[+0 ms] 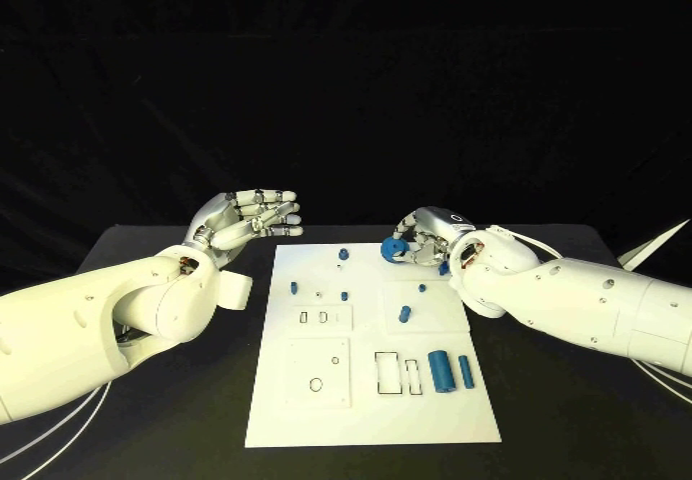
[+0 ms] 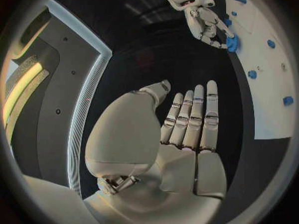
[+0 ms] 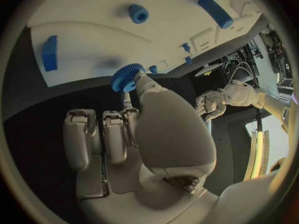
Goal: Assemble the parts on the task board
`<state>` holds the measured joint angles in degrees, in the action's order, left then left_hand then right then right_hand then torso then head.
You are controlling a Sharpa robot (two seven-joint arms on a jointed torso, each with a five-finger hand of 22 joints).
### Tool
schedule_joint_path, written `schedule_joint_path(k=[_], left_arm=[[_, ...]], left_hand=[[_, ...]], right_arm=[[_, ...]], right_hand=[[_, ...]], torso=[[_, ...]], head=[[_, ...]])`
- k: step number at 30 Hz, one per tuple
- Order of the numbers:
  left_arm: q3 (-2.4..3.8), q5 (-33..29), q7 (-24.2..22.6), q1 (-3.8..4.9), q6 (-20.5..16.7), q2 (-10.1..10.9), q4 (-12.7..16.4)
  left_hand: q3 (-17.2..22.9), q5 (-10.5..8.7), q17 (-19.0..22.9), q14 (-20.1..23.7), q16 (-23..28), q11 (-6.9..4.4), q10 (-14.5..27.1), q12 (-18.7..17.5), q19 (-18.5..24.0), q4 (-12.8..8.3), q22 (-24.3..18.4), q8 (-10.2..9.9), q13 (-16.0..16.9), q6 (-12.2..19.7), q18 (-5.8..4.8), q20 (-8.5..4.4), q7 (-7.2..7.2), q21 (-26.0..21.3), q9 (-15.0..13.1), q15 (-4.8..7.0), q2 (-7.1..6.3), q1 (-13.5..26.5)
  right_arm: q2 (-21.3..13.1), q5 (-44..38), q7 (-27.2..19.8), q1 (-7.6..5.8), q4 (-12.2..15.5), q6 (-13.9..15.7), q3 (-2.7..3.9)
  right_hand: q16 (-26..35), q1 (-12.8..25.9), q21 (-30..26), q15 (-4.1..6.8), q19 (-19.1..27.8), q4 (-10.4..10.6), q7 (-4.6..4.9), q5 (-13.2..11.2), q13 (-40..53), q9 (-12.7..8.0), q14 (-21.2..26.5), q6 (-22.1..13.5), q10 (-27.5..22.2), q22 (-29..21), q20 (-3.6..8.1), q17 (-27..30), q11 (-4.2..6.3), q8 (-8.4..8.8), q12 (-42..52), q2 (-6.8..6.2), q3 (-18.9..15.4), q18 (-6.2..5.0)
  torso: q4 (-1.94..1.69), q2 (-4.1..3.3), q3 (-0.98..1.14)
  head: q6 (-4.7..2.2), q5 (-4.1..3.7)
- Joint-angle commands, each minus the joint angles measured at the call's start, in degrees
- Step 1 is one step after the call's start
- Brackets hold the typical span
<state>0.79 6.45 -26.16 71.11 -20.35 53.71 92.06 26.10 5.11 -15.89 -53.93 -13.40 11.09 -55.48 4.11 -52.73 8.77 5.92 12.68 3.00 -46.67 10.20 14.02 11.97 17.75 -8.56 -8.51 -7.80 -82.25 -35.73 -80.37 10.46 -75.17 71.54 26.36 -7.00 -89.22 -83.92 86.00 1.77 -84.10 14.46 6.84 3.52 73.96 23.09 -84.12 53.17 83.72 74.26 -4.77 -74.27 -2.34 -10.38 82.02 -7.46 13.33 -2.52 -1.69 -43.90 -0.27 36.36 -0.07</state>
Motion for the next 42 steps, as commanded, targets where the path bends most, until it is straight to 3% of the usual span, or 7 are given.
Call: schedule_joint_path(k=[1,10,16,23,42], left_arm=[[0.04,-0.02,-0.04,0.06,0.17,-0.01,0.07],[0.04,-0.02,-0.04,0.07,0.17,-0.13,0.15],[0.04,-0.02,-0.04,0.07,0.21,-0.60,-0.20],[0.04,-0.02,-0.07,0.06,0.24,-1.02,-0.46],[0.04,-0.02,-0.06,0.06,0.26,-1.22,-0.54]], left_hand=[[0.78,-0.17,-1.06,0.27,0.53,0.39,0.42,-0.36,-0.61,-0.50,0.98,0.42,0.90,0.43,0.09,-0.29,2.55,1.33,-0.96,-0.10,-0.95,0.46],[0.78,-0.17,-1.06,0.27,0.53,0.39,0.42,-0.36,-0.61,-0.50,0.98,0.42,0.90,0.43,0.09,-0.29,2.55,1.33,-0.96,-0.10,-0.95,0.46],[0.78,-0.17,-1.06,0.27,0.53,0.39,0.42,-0.36,-0.61,-0.50,0.98,0.42,0.90,0.43,0.09,-0.29,2.55,1.33,-0.96,-0.10,-0.95,0.46],[0.78,-0.17,-1.06,0.27,0.53,0.39,0.42,-0.36,-0.61,-0.50,0.98,0.42,0.90,0.43,0.09,-0.29,2.55,1.33,-0.96,-0.10,-0.95,0.46],[0.78,-0.17,-1.06,0.27,0.53,0.39,0.42,-0.36,-0.61,-0.50,0.98,0.42,0.90,0.43,0.09,-0.29,2.55,1.33,-0.96,-0.10,-0.95,0.46]], right_arm=[[0.19,-2.89,0.69,-0.16,2.39,1.44,0.04],[3.71,-7.24,1.69,-0.20,3.64,1.89,-0.03],[6.57,-8.41,2.00,0.20,2.07,2.17,-0.21],[9.51,-8.85,2.01,1.39,-0.28,2.02,-0.43],[12.58,-8.91,1.97,3.00,-3.59,0.72,-0.60]], right_hand=[[-0.78,1.58,1.53,0.38,-4.16,-0.20,-0.61,0.84,10.33,2.19,-5.88,4.81,1.88,13.17,0.68,-15.73,0.63,-2.12,1.30,1.51,4.97,1.73],[-0.78,2.04,1.66,0.40,-4.26,-0.23,-0.61,0.83,10.39,2.16,-5.88,4.88,1.94,13.32,0.71,-15.73,0.64,-2.08,1.34,1.21,5.31,1.77],[-0.78,2.36,1.66,0.40,-4.26,-0.25,-0.57,0.82,10.38,2.10,-5.88,4.79,1.94,13.32,0.72,-15.73,0.62,-1.98,1.31,0.98,5.53,1.77],[-0.78,2.61,1.67,0.37,-4.27,-0.28,-0.53,0.82,10.39,2.04,-5.88,4.69,1.95,13.33,0.72,-15.73,0.59,-1.87,1.30,0.82,5.75,1.77],[-0.78,3.30,1.64,0.28,-4.25,-0.28,-0.40,0.79,10.35,1.92,-5.88,4.53,1.91,13.32,0.67,-15.73,0.49,-1.66,1.21,0.46,6.20,1.77]], torso=[[0.05,-0.03,0.01],[-0.12,-0.14,0.02],[-0.13,-0.17,-0.09],[-0.22,-0.18,-0.02],[-0.01,-0.07,0.04]], head=[[-0.10,0.06],[-0.32,0.18],[-0.43,0.11],[-0.15,0.32],[0.18,0.85]])
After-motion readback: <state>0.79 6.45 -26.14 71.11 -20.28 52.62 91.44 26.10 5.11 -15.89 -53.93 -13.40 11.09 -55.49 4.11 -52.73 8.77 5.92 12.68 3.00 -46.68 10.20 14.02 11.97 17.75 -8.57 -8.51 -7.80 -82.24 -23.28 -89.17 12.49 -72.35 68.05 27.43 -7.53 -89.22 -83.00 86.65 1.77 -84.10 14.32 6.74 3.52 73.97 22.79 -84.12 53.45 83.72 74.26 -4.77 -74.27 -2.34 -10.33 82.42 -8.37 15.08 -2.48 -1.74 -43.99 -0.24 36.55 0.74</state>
